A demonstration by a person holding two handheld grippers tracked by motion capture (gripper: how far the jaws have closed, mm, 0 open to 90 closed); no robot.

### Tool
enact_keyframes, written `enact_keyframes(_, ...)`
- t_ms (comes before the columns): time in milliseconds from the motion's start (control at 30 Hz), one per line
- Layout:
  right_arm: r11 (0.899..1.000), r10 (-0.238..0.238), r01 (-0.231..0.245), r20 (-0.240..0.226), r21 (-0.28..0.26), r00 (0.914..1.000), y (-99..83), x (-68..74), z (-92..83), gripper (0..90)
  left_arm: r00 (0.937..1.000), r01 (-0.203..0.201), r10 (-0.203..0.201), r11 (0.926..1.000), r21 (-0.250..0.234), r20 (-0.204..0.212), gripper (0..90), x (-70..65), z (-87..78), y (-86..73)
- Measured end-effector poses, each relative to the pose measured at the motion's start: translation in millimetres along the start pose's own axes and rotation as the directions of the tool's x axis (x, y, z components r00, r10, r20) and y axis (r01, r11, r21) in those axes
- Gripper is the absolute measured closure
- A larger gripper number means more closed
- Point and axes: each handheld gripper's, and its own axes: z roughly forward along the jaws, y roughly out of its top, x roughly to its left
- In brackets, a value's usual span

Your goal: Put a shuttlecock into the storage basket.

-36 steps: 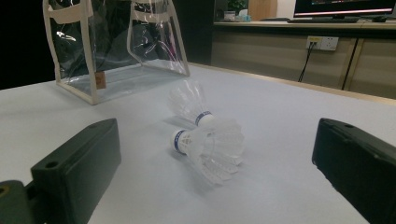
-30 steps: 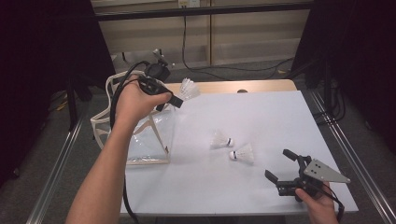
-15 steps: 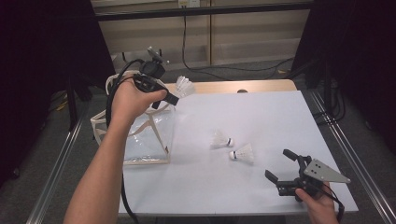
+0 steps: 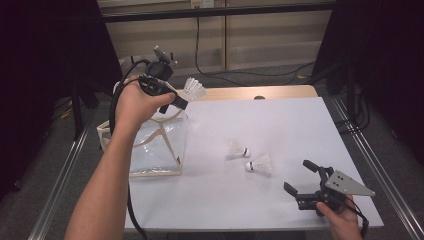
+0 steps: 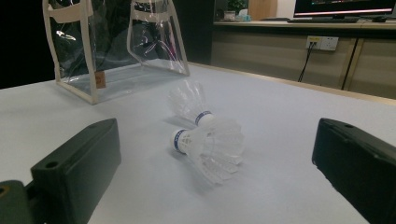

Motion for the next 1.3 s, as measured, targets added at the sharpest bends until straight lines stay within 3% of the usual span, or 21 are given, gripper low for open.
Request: enact_keyframes(1300, 1.0, -0.001, 0.001, 0.003, 0.003, 1.0, -0.1, -0.3, 0.1, 0.7, 0.9992, 0.016, -0.016, 0.9998, -0.008, -0.038, 65.6, 14.5, -11.7, -0.6)
